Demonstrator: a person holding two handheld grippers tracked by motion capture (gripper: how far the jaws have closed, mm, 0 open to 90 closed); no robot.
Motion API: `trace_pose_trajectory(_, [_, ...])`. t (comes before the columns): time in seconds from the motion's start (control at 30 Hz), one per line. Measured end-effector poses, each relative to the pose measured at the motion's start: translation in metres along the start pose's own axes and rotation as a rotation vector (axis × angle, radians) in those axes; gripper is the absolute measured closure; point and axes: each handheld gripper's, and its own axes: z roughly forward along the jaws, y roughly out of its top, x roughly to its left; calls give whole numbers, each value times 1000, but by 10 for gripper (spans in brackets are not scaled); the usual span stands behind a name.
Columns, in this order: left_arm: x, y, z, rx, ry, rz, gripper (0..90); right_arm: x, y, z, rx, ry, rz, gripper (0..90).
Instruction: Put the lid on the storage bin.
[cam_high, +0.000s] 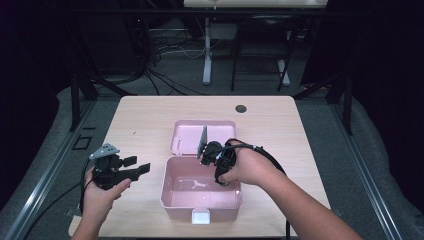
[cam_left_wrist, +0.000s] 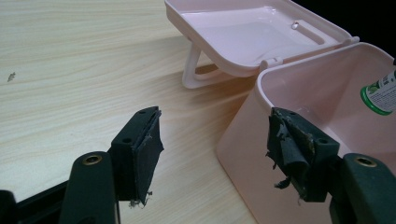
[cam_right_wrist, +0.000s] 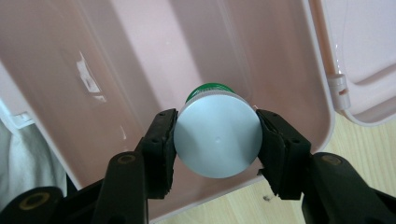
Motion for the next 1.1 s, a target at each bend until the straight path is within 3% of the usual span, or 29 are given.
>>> trace_pose_trajectory(1.1, [1, 0, 1, 5, 2, -2, 346, -2, 0, 32, 30, 0, -148, 500])
